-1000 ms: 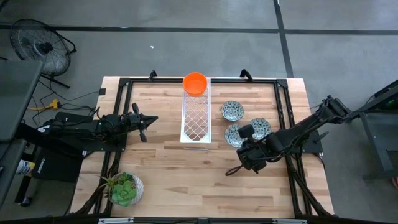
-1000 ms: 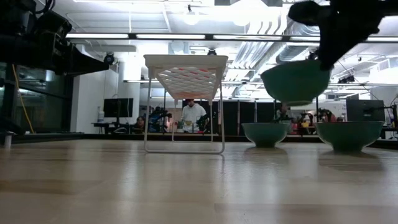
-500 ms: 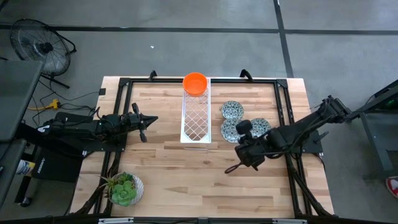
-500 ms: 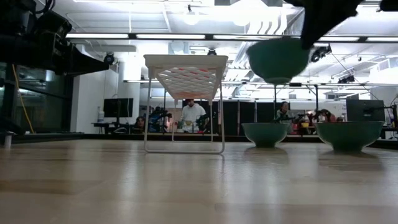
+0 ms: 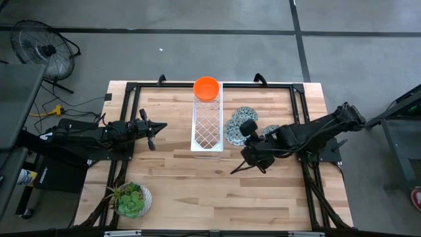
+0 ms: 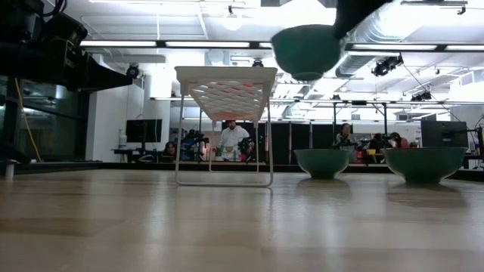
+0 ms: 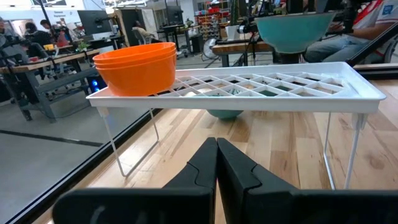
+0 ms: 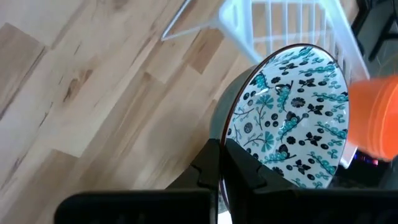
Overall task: Pick & Place Mini bowls
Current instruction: Put the bottom blue white pattern bowl on the shelf, then stack the bottom blue white pattern bowl on top of the other blue white pattern bowl on the shelf
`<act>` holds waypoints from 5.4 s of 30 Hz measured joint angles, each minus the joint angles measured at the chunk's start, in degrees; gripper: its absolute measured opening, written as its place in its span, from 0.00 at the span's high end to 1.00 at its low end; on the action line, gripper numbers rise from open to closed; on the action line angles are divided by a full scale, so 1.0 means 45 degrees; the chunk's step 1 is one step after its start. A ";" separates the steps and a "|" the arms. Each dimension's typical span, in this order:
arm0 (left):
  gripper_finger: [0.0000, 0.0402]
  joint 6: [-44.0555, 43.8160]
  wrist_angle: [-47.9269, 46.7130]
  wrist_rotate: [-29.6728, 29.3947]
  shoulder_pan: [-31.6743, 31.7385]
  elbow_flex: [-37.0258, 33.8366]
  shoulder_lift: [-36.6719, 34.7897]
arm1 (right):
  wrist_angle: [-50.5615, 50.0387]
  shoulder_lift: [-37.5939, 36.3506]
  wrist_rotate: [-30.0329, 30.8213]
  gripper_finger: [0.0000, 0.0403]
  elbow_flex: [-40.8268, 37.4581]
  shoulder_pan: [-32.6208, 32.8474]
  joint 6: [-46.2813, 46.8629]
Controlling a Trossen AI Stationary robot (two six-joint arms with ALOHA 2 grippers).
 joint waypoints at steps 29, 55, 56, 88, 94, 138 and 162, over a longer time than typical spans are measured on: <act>1.00 0.0000 0.0002 0.0000 -0.0001 0.0000 0.0002 | 0.1587 0.1116 -0.2096 1.00 0.1782 -0.2081 -0.5750; 1.00 0.0000 0.0000 0.0000 0.0000 0.0000 0.0005 | 0.3586 0.1760 -0.3405 1.00 0.1772 -0.2908 -0.7952; 1.00 0.0000 0.0000 0.0000 -0.0001 0.0000 0.0005 | 0.3583 0.1786 -0.3382 1.00 0.1772 -0.2917 -0.7957; 1.00 0.0000 -0.0004 0.0078 0.0000 0.0000 0.0005 | 0.4098 0.2582 -0.4207 1.00 0.1772 -0.3699 -0.7817; 1.00 0.0000 0.0000 0.0083 -0.0005 0.0000 0.0000 | 0.3865 0.2612 -0.4272 1.00 0.1772 -0.3704 -0.7589; 1.00 0.0000 0.0000 0.0092 -0.0002 0.0000 0.0005 | 0.4372 0.1752 -0.1557 0.61 0.1777 -0.2633 -0.5762; 1.00 0.0000 0.0000 0.0092 0.0000 0.0000 0.0005 | -0.2785 -0.0487 -0.3746 0.64 0.1777 -0.5024 0.5357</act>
